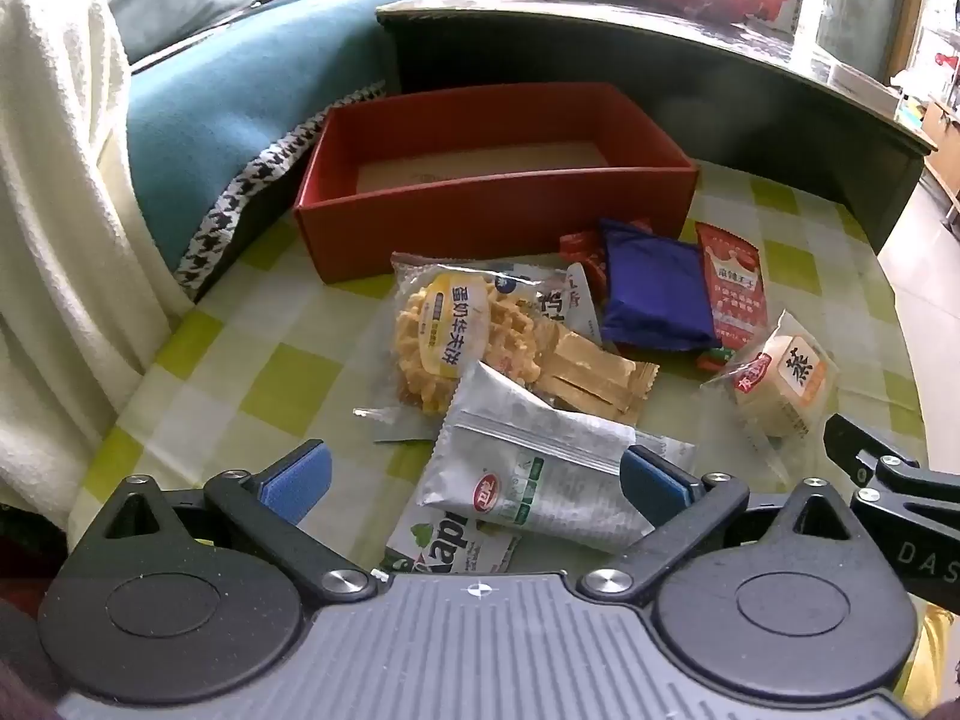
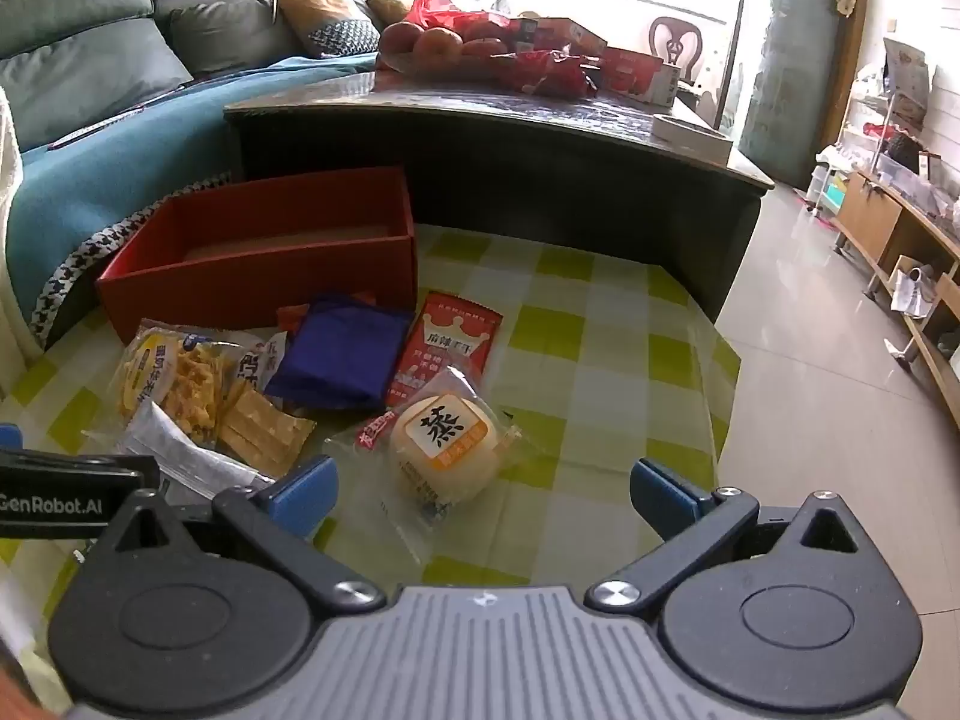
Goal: Organize snacks
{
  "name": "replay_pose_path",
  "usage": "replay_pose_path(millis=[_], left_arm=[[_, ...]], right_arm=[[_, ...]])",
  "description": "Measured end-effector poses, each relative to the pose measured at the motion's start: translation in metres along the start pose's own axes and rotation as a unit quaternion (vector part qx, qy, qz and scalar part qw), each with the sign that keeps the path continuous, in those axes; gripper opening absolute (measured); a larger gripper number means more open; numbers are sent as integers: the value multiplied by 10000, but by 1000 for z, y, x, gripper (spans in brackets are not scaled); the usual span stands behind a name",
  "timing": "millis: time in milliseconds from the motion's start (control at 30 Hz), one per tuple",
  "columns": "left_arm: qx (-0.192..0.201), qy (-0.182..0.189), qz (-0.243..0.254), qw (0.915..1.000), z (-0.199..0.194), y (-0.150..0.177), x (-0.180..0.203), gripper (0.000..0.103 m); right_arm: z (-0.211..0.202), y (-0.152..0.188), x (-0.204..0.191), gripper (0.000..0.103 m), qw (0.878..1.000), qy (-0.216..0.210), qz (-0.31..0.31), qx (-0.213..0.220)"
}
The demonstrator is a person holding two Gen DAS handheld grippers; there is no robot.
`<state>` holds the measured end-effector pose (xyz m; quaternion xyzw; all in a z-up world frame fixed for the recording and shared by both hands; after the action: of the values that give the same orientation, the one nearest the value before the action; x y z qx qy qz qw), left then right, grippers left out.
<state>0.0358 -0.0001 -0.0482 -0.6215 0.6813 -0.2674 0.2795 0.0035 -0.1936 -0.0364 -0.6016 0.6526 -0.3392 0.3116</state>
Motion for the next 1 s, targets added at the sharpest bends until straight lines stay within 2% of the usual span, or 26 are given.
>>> replay_pose_path(millis=[1000], left_arm=[[-59, -13, 40, 10000, 2, 6, 0, 103]], right_arm=[[3, 3, -3, 103, 9999, -2, -88, -80]])
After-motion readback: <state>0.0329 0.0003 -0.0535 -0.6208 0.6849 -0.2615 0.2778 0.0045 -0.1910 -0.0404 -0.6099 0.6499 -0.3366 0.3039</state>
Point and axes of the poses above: each gripper's, at about its wrist camera, not at the fingertips, and z roughly the way its jaws point, x to its right, y to its underside, the point moved 6 cm from there along z, roughly the way its jaws point, and after that the axes turned 9 degrees about x, right-handed, at the moved point
